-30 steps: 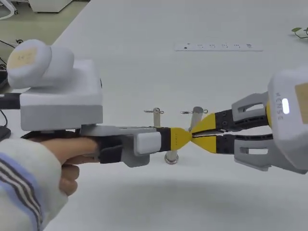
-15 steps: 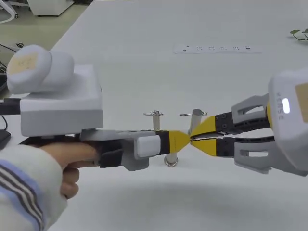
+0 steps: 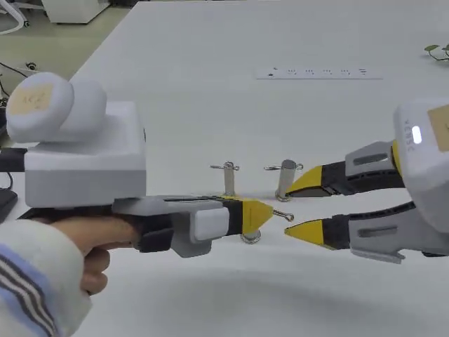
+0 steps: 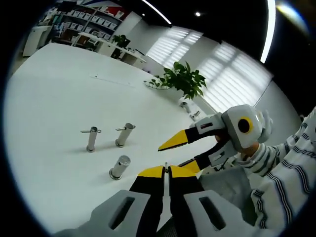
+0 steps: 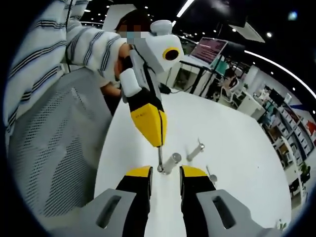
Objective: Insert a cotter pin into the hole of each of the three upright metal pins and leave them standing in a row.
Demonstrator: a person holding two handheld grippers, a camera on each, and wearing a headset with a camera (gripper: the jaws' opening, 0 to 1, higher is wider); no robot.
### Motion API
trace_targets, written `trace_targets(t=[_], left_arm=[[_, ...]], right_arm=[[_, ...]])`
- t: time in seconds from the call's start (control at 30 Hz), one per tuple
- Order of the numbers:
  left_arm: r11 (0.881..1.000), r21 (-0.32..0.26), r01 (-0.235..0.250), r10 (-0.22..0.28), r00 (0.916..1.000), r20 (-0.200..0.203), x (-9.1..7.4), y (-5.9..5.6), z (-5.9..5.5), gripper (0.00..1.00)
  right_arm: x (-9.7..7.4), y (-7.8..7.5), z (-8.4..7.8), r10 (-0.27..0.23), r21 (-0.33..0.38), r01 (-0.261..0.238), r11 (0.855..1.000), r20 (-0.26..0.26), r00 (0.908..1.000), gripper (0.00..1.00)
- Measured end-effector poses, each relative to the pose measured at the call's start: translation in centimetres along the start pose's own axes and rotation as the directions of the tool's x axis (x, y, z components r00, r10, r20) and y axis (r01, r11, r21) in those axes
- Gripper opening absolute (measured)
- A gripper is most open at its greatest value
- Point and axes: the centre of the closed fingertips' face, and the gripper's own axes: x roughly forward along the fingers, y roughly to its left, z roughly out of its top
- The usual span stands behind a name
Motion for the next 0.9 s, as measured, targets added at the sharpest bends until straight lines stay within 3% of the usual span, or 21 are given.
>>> trace_targets(t=[0.13, 0.2, 0.27, 0.4, 0.53, 0.73, 0.9], left_arm=[[0.993, 0.119, 0.025, -0.024, 0.9997, -0.006, -0.1, -0.7, -0.1, 0.00], [0.983, 0.180, 0.041, -0.041, 0.9992, -0.002, -0.1, -1.1, -0.1, 0.00], [0.971, 0.231, 0.056, -0.055, 0.9984, -0.010, -0.2, -1.4, -0.2, 0.00], [0.936, 0.342, 0.087, -0.077, 0.9961, -0.044, -0.4, -2.0, -0.6, 0.00], [0.908, 0.403, 0.116, -0.094, 0.9929, -0.073, -0.4, -2.4, -1.1, 0.00], [0.897, 0.418, 0.143, -0.110, 0.9886, -0.103, -0.7, -2.4, -1.6, 0.00], [0.858, 0.475, 0.196, -0.130, 0.9771, -0.168, -1.0, -2.5, -2.6, 0.00]], right_arm=[[-0.1, 0.3, -0.4, 0.040, 0.100, -0.042, 0.994, 0.020, 0.9990, 0.23], [-0.1, 1.1, -0.8, 0.109, 0.170, -0.114, 0.979, 0.042, 0.9932, 0.23], [0.1, 1.6, -0.7, 0.135, 0.216, -0.147, 0.965, 0.072, 0.9883, 0.23], [0.2, 3.0, 0.0, 0.205, 0.272, -0.236, 0.933, 0.137, 0.9691, 0.18], [0.3, 3.6, 0.2, 0.229, 0.263, -0.260, 0.929, 0.144, 0.9627, 0.10], [0.3, 4.4, 0.6, 0.261, 0.264, -0.296, 0.918, 0.160, 0.9522, 0.06], [0.1, 5.3, 0.7, 0.304, 0.231, -0.331, 0.915, 0.146, 0.9415, 0.05]])
